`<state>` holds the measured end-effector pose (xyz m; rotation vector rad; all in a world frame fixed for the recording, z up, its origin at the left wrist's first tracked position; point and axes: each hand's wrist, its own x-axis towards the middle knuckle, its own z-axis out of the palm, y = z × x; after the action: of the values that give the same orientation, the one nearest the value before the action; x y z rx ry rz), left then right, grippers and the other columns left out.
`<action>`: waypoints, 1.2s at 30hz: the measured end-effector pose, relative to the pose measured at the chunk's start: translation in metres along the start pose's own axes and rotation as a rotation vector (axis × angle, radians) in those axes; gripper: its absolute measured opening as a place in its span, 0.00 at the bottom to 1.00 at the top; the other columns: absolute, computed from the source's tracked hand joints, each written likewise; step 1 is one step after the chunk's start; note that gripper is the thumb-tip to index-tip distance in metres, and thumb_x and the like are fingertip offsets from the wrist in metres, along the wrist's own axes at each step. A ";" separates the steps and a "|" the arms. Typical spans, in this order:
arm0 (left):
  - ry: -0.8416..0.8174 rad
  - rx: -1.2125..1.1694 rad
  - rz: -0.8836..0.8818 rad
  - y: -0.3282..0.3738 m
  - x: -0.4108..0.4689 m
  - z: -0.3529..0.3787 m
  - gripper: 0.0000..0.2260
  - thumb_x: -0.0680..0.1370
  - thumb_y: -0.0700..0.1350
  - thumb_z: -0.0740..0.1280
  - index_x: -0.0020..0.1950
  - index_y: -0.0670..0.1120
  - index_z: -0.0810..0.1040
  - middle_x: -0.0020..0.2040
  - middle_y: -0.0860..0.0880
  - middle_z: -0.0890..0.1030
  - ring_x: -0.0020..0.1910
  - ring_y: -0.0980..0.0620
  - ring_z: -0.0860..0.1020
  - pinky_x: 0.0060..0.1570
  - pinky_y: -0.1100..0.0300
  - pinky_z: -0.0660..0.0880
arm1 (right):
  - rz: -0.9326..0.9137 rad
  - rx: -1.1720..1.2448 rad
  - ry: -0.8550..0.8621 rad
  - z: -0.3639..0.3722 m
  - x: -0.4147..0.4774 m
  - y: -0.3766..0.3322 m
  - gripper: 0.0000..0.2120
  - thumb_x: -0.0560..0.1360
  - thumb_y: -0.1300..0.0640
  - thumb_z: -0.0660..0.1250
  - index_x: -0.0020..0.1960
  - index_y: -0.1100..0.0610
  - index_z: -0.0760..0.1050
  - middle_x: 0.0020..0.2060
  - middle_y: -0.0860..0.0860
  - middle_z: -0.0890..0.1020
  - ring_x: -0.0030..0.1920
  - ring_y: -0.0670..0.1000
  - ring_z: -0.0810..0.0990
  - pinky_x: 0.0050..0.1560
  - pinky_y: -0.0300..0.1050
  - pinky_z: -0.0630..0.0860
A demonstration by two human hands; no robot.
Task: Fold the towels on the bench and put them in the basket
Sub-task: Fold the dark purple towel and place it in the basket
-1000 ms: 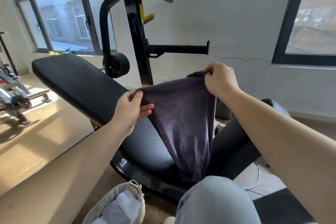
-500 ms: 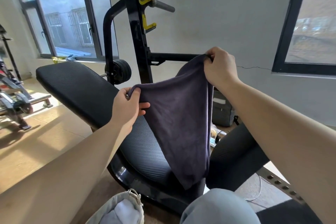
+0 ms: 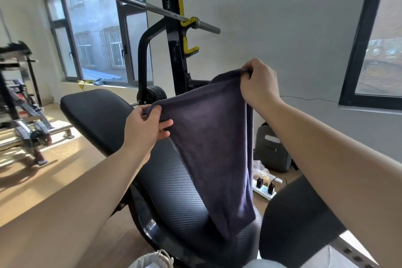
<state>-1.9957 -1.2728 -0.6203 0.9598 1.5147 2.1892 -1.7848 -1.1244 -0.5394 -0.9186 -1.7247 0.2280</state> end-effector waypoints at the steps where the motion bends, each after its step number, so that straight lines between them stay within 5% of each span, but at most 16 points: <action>1: 0.009 0.023 0.018 0.003 0.003 -0.002 0.02 0.83 0.48 0.65 0.53 0.51 0.74 0.50 0.48 0.83 0.41 0.50 0.86 0.32 0.60 0.82 | -0.005 0.009 0.002 0.003 0.004 -0.004 0.12 0.78 0.61 0.58 0.55 0.55 0.79 0.53 0.54 0.81 0.55 0.55 0.77 0.58 0.50 0.75; 9: 0.126 0.197 0.131 0.017 0.051 -0.024 0.04 0.82 0.51 0.64 0.52 0.52 0.75 0.47 0.54 0.82 0.33 0.52 0.84 0.28 0.60 0.74 | -0.033 0.089 0.001 0.043 0.034 -0.031 0.12 0.80 0.61 0.58 0.57 0.54 0.78 0.51 0.49 0.80 0.52 0.51 0.76 0.52 0.44 0.71; 17: 0.172 0.289 0.154 0.008 0.083 -0.055 0.08 0.82 0.51 0.64 0.54 0.47 0.76 0.37 0.49 0.81 0.25 0.56 0.77 0.31 0.58 0.72 | -0.023 0.161 0.009 0.079 0.049 -0.045 0.12 0.82 0.57 0.59 0.62 0.55 0.76 0.49 0.49 0.80 0.49 0.53 0.77 0.48 0.42 0.70; 28: 0.207 0.296 0.134 -0.002 0.087 -0.073 0.07 0.83 0.52 0.64 0.57 0.50 0.74 0.46 0.51 0.82 0.33 0.50 0.83 0.31 0.59 0.77 | -0.033 0.183 -0.011 0.097 0.045 -0.055 0.10 0.82 0.57 0.59 0.59 0.53 0.77 0.47 0.48 0.80 0.46 0.51 0.76 0.43 0.40 0.68; 36: 0.255 0.288 0.083 -0.006 0.100 -0.088 0.07 0.84 0.51 0.63 0.59 0.49 0.73 0.47 0.54 0.82 0.34 0.55 0.85 0.32 0.60 0.80 | -0.020 0.152 -0.091 0.134 0.049 -0.062 0.11 0.83 0.58 0.59 0.61 0.54 0.77 0.48 0.48 0.78 0.46 0.51 0.75 0.36 0.37 0.66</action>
<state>-2.1286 -1.2734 -0.6106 0.8635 1.9836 2.2615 -1.9360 -1.0947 -0.5173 -0.7893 -1.7735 0.3872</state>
